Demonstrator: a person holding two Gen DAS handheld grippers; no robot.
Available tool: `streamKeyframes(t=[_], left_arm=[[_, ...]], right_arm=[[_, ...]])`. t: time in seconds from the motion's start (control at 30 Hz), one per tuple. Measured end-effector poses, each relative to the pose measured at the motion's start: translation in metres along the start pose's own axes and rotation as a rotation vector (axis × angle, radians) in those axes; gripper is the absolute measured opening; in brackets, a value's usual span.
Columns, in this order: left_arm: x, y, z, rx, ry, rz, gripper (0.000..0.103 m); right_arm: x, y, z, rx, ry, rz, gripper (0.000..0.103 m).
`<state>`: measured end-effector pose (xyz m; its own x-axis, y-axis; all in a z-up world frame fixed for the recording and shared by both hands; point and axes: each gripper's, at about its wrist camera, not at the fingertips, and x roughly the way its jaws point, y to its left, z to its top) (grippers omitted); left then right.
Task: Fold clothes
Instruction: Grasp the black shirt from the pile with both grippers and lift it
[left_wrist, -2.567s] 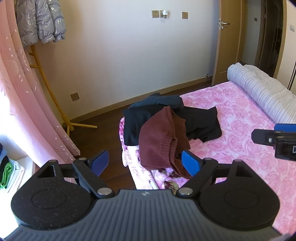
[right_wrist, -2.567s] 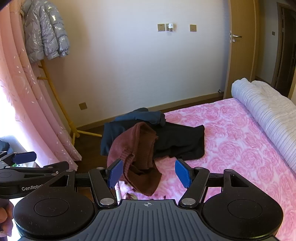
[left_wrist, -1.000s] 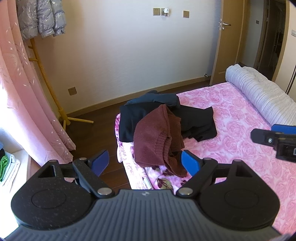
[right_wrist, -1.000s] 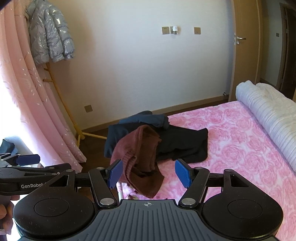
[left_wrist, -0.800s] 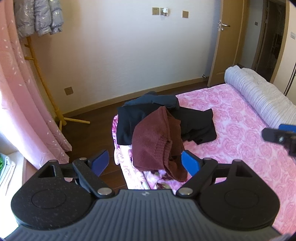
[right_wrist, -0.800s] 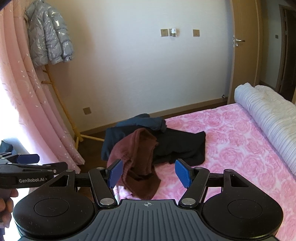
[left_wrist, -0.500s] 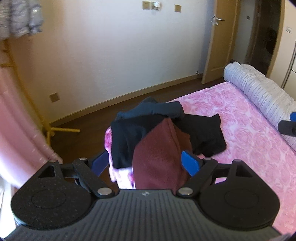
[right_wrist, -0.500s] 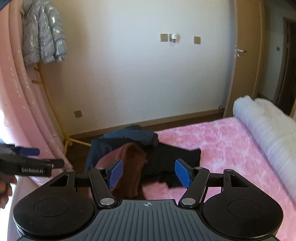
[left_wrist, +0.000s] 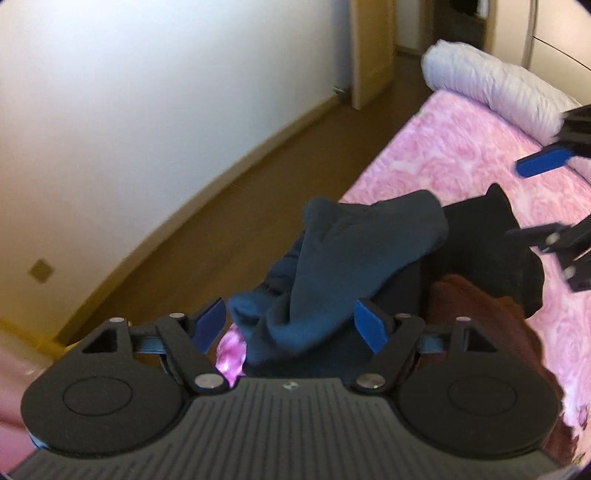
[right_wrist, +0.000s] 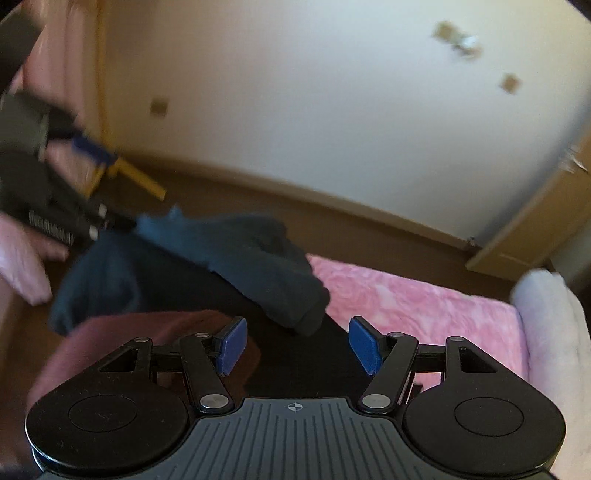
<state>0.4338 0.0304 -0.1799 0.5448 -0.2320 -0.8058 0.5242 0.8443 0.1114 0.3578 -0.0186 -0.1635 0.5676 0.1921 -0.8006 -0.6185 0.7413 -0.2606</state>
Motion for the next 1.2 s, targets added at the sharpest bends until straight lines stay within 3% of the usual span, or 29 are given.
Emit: streamKeyframes(t=[0.2, 0.47, 0.53, 0.57, 0.6, 0.73, 0.83, 0.97, 1.1, 1.2], left_arm=[[0.048, 0.009, 0.015, 0.051, 0.075, -0.153, 0.072], [0.06, 0.002, 0.015, 0.134, 0.1, -0.259, 0.071], [0.066, 0.001, 0.014, 0.147, 0.113, -0.276, 0.068], [0.068, 0.001, 0.015, 0.147, 0.115, -0.286, 0.062], [0.071, 0.002, 0.015, 0.148, 0.118, -0.296, 0.06], [0.067, 0.005, 0.018, 0.216, 0.113, -0.353, 0.04], [0.055, 0.009, 0.035, 0.222, 0.059, -0.364, 0.029], [0.023, 0.004, 0.07, 0.254, -0.071, -0.339, 0.026], [-0.015, -0.035, 0.097, 0.332, -0.203, -0.329, 0.025], [-0.043, -0.084, 0.096, 0.392, -0.261, -0.376, 0.024]], right_arm=[[0.089, -0.006, 0.024, -0.185, 0.105, 0.07, 0.062], [0.135, -0.012, 0.037, -0.321, 0.118, 0.166, 0.061], [0.135, -0.016, 0.035, -0.325, 0.113, 0.182, 0.049], [0.134, -0.017, 0.033, -0.324, 0.112, 0.191, 0.033], [0.132, -0.019, 0.032, -0.324, 0.11, 0.2, 0.026], [0.124, -0.03, 0.03, -0.302, 0.086, 0.21, 0.011], [0.111, -0.043, 0.035, -0.266, 0.038, 0.178, 0.009], [0.081, -0.07, 0.048, -0.229, -0.059, 0.075, 0.007], [0.033, -0.108, 0.055, -0.158, -0.123, -0.038, 0.003], [-0.009, -0.129, 0.03, -0.101, -0.116, -0.114, 0.003]])
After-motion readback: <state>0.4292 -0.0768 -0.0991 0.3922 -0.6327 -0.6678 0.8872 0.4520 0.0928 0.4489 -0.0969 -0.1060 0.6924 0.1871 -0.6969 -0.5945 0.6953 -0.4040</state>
